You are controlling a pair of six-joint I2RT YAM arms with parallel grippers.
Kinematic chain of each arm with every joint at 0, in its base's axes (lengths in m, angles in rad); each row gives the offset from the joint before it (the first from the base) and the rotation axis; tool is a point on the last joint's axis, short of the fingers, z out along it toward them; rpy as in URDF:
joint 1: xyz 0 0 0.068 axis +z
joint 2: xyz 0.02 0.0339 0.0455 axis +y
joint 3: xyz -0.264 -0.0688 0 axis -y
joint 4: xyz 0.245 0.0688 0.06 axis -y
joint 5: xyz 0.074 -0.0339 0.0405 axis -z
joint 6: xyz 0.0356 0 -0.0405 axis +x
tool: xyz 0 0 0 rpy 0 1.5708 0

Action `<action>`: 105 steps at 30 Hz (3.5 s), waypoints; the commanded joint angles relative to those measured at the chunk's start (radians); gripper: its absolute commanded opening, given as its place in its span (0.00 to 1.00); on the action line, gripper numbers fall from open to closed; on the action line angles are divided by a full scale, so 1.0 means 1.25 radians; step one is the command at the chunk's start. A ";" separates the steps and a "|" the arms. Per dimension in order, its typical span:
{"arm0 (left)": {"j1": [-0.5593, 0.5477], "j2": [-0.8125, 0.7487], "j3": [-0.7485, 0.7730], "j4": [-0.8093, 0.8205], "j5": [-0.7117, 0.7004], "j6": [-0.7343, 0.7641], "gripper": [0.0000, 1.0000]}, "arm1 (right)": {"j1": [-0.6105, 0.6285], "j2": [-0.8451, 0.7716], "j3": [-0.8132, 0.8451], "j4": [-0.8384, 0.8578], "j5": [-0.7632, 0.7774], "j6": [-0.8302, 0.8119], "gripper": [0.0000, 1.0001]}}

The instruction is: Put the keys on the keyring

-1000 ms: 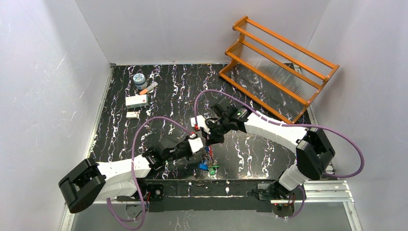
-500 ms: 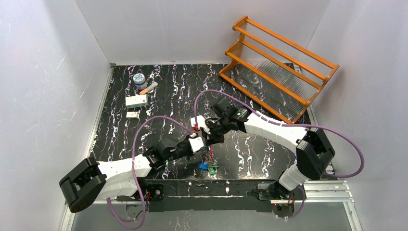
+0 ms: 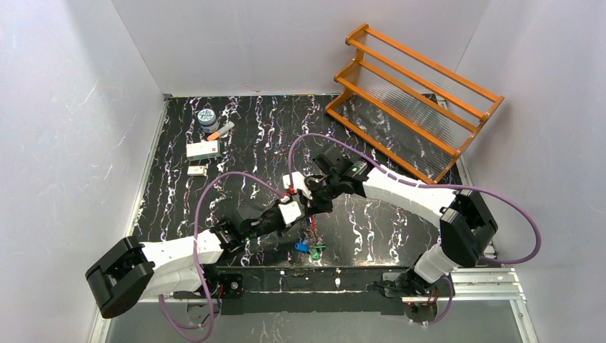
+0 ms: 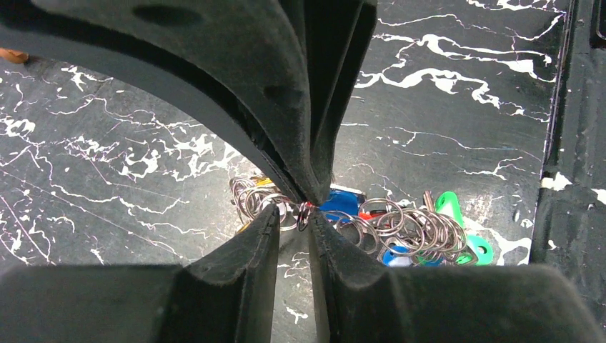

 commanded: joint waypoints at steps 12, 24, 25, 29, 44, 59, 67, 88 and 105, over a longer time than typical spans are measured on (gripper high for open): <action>0.001 -0.028 -0.001 0.037 0.000 -0.001 0.00 | 0.008 -0.017 -0.007 0.048 0.020 0.038 0.09; 0.000 -0.030 -0.060 0.203 -0.067 -0.167 0.00 | -0.104 -0.154 -0.147 0.304 -0.095 0.198 0.61; 0.000 -0.029 -0.065 0.224 -0.073 -0.179 0.00 | -0.122 -0.166 -0.161 0.323 -0.117 0.204 0.61; 0.001 -0.034 -0.085 0.294 -0.064 -0.198 0.00 | -0.176 -0.208 -0.224 0.410 -0.220 0.252 0.57; 0.001 -0.052 -0.120 0.436 0.038 -0.180 0.00 | -0.206 -0.212 -0.258 0.544 -0.404 0.290 0.43; 0.001 -0.041 -0.114 0.444 0.044 -0.181 0.00 | -0.206 -0.150 -0.236 0.494 -0.432 0.236 0.27; 0.001 -0.040 -0.113 0.444 0.041 -0.182 0.00 | -0.206 -0.148 -0.239 0.496 -0.441 0.233 0.10; 0.001 -0.062 -0.123 0.443 0.018 -0.187 0.00 | -0.208 -0.168 -0.265 0.439 -0.357 0.220 0.01; 0.001 -0.052 -0.120 0.444 0.020 -0.183 0.00 | -0.208 -0.185 -0.256 0.489 -0.386 0.240 0.51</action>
